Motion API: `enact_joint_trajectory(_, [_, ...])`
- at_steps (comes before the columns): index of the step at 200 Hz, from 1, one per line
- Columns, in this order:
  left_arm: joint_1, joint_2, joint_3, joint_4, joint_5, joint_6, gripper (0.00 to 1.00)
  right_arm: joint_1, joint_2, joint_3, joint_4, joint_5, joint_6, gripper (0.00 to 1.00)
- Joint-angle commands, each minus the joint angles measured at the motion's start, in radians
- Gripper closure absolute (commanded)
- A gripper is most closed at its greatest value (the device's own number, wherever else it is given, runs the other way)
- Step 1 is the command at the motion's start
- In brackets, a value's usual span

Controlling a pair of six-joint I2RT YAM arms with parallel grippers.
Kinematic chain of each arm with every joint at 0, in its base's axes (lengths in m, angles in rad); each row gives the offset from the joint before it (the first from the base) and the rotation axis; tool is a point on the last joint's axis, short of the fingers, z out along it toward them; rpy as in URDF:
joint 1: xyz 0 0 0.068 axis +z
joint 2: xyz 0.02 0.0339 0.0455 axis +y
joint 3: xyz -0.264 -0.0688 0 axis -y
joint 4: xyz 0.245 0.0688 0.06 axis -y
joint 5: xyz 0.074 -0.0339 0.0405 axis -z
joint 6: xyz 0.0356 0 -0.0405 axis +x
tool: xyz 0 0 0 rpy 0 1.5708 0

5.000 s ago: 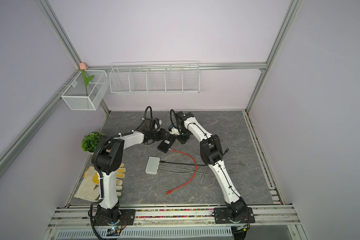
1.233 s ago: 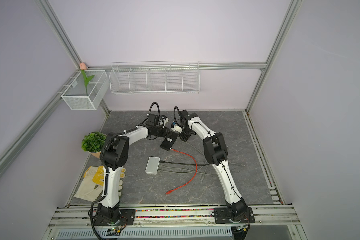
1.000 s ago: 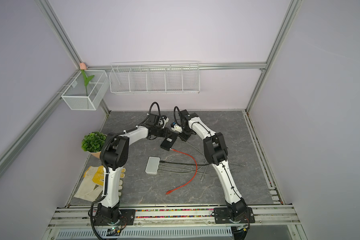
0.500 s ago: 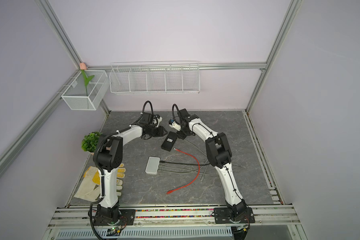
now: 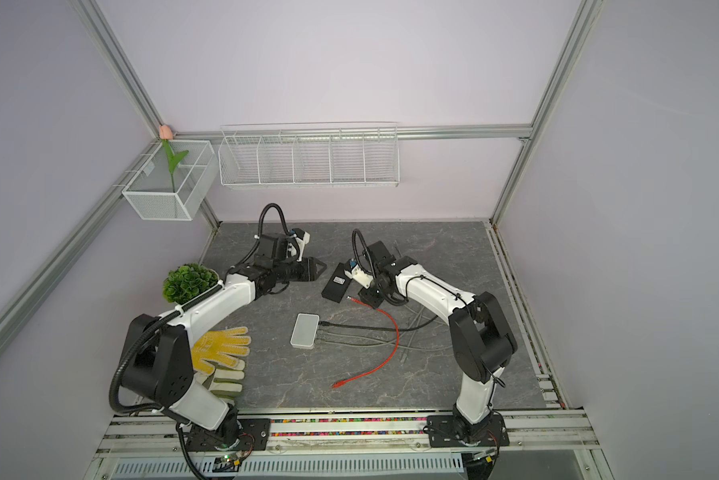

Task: Insert the plug into the switch port
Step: 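Open right gripper off grey plug while left gripper sets switch box down, then grasp the red cable's plug on the table with right gripper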

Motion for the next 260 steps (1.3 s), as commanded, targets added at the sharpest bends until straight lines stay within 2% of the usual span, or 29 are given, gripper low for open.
enact_joint_trajectory(1, [-0.015,-0.100,-0.114,0.053,-0.025,-0.044,0.53,0.002,-0.029,-0.040,0.057,0.001,0.036,0.54])
enact_joint_trajectory(37, [-0.027,-0.291,-0.296,0.124,-0.035,-0.124,0.52,-0.007,0.130,0.111,-0.007,0.050,0.019,0.55])
enact_joint_trajectory(82, [-0.049,-0.498,-0.398,0.070,-0.101,-0.144,0.50,-0.011,0.259,0.219,-0.038,0.054,-0.004,0.54])
enact_joint_trajectory(125, [-0.050,-0.553,-0.414,0.062,-0.104,-0.156,0.49,-0.011,0.345,0.297,-0.043,-0.001,-0.012,0.55])
enact_joint_trajectory(162, [-0.049,-0.577,-0.407,0.040,-0.121,-0.149,0.49,-0.011,0.394,0.339,-0.065,-0.025,-0.013,0.61])
enact_joint_trajectory(183, [-0.049,-0.599,-0.406,0.033,-0.138,-0.144,0.49,-0.011,0.401,0.329,-0.053,-0.029,-0.013,0.70])
enact_joint_trajectory(211, [-0.049,-0.629,-0.388,0.003,-0.156,-0.130,0.49,-0.008,0.379,0.303,-0.025,-0.054,-0.002,0.92])
enact_joint_trajectory(230, [-0.049,-0.645,-0.372,0.013,-0.131,-0.119,0.48,0.000,0.322,0.296,-0.015,-0.050,-0.011,0.93])
enact_joint_trajectory(260, [-0.050,-0.686,-0.396,0.164,0.029,-0.099,0.47,-0.014,0.120,0.303,0.018,-0.135,-0.037,0.93])
